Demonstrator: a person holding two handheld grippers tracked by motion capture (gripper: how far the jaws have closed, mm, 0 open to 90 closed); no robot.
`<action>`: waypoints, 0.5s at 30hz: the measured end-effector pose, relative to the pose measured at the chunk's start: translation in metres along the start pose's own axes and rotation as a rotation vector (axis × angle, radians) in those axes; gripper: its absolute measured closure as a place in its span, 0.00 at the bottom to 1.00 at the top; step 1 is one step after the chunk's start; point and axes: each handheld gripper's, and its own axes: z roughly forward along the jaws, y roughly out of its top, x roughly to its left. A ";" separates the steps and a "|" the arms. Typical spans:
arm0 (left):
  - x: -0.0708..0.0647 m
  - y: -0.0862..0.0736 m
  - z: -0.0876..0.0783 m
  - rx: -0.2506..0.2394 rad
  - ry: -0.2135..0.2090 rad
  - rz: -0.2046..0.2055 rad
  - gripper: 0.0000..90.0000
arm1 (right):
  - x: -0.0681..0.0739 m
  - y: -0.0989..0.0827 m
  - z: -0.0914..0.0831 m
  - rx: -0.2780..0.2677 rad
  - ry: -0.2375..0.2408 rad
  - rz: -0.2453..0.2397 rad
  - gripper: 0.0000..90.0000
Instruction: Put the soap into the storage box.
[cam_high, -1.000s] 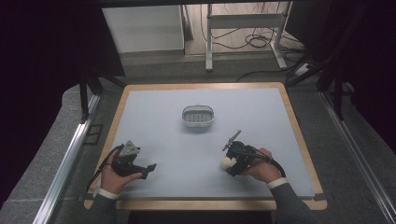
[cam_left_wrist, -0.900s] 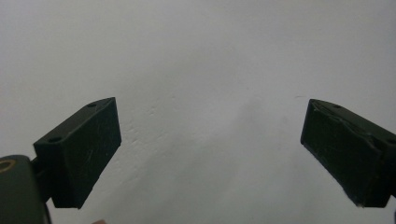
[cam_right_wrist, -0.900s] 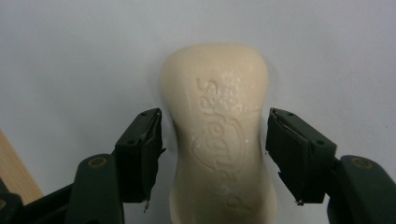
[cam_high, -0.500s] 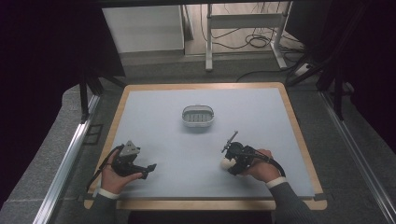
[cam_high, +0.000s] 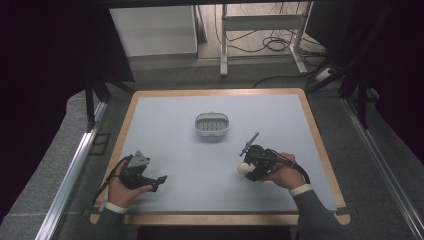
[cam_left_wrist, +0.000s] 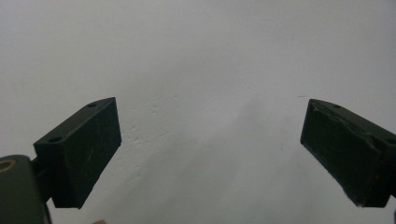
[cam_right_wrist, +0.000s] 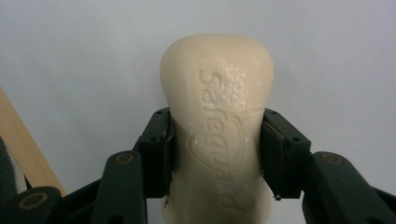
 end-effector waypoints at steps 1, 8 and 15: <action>0.000 0.000 0.000 0.001 0.000 0.001 0.06 | -0.001 0.001 -0.001 0.000 -0.002 0.004 0.55; 0.001 0.000 0.000 0.004 0.000 -0.001 0.06 | -0.008 0.009 -0.007 -0.011 -0.028 0.011 0.55; 0.001 -0.001 0.000 0.005 0.000 -0.002 0.06 | -0.015 0.021 -0.010 -0.026 -0.025 0.000 0.55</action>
